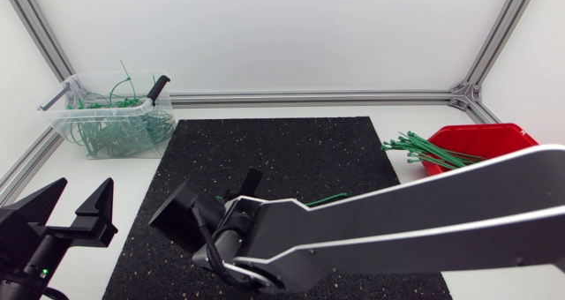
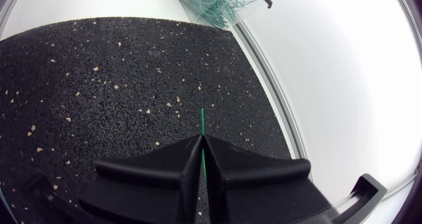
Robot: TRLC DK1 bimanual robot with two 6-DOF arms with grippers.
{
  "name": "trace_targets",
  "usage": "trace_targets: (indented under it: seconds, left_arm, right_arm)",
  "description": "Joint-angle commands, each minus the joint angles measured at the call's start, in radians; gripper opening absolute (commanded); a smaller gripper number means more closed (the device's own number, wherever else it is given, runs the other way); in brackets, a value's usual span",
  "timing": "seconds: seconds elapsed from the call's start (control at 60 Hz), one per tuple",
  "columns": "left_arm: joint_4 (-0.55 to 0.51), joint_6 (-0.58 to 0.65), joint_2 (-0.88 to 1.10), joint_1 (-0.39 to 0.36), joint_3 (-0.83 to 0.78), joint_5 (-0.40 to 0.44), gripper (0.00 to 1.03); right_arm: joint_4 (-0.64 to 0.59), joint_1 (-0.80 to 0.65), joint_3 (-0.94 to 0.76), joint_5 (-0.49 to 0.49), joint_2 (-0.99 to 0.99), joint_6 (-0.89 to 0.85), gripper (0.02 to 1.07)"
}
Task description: Take a green cable tie from the red box, thread the tail through the head to close it, then place it in the transparent bin on the left.
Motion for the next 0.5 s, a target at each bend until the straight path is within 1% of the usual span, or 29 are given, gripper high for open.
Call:
trace_targets:
  seconds: [0.0,0.05,0.067,0.1,0.183,0.233,0.317,0.333,0.383,0.483]
  left_arm:
    - [-0.028,-0.012,0.001,0.005,-0.038,-0.003,0.99]
    - [-0.028,-0.013,0.002,0.005,-0.038,-0.003,0.99]
    - [-0.028,-0.013,0.001,0.005,-0.038,-0.003,0.99]
    - [-0.028,-0.013,0.002,0.005,-0.038,-0.003,0.99]
    - [-0.028,-0.013,0.001,0.003,-0.038,-0.003,0.99]
    - [-0.028,-0.013,0.002,0.003,-0.038,-0.003,0.99]
    - [-0.027,-0.013,0.002,0.003,-0.038,-0.003,0.99]
    - [-0.028,-0.012,0.002,0.003,-0.038,-0.003,0.99]
    - [-0.028,-0.013,0.002,0.003,-0.038,-0.003,0.99]
    - [-0.027,-0.012,0.002,0.003,-0.038,-0.003,0.99]
  right_arm:
    - [0.004,0.013,0.026,0.015,0.041,0.026,0.17]
    - [0.004,0.016,0.026,0.015,0.047,0.030,0.17]
    - [0.004,0.018,0.026,0.015,0.049,0.030,0.19]
    - [0.004,0.020,0.024,0.015,0.050,0.030,0.26]
    - [0.001,0.021,0.023,0.015,0.049,0.038,0.38]
    - [-0.001,0.024,0.019,0.013,0.044,0.039,0.50]
    - [-0.007,0.027,0.018,0.012,0.035,0.049,0.61]
    - [-0.011,0.029,0.016,0.009,0.032,0.053,0.65]
    - [-0.011,0.030,0.012,0.003,0.022,0.056,0.71]
    - [-0.011,0.026,0.000,-0.020,-0.005,0.058,0.72]
